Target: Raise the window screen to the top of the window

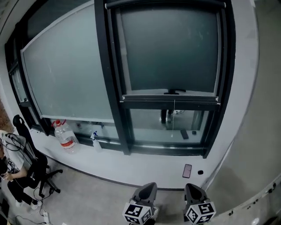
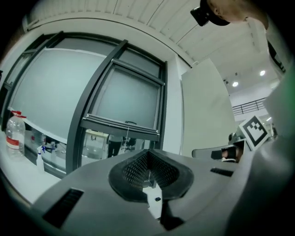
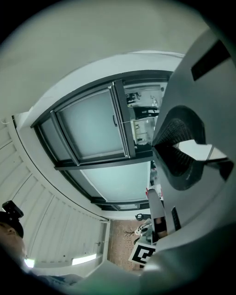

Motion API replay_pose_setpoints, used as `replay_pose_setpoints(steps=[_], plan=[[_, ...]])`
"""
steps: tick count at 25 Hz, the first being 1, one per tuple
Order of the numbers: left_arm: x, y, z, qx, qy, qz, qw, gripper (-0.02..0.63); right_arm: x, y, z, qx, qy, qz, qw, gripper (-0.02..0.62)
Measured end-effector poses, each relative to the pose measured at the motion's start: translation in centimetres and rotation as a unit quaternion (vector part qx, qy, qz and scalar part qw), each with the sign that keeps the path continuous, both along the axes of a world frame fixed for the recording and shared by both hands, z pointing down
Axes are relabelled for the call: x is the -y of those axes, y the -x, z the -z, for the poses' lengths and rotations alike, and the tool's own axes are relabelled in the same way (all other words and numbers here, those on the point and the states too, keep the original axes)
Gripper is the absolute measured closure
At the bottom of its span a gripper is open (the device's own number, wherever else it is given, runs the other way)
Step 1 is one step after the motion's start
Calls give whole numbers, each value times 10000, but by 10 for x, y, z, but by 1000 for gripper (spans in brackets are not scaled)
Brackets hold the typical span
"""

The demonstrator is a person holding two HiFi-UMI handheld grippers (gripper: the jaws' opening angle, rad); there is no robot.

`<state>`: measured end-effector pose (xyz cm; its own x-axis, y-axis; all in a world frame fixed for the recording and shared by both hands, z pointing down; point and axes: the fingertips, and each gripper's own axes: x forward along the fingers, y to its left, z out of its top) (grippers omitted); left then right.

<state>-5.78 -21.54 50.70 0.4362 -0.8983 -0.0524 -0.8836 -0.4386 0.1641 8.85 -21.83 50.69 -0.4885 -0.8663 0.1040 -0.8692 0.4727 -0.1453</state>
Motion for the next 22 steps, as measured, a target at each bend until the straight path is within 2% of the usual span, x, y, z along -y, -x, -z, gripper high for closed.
replay_pose_setpoints(steps=[4,8,13,18,22], plan=[[85,18,-6,-89,-46,176,9998,603,84,9,-3,-60,-18,0,10000,589],[176,51,9,-172,4,287,9994,603,171,30,14,-151,-82,-49,9998,589],[275,77,43,-89,-359,351,9987,603,260,43,38,-107,-241,-220,9994,589],[338,70,41,28,-259,315,9992,603,318,43,28,127,-28,-254,9996,589],[379,51,39,36,-144,259,9996,603,363,35,32,-63,-146,-74,9998,589]])
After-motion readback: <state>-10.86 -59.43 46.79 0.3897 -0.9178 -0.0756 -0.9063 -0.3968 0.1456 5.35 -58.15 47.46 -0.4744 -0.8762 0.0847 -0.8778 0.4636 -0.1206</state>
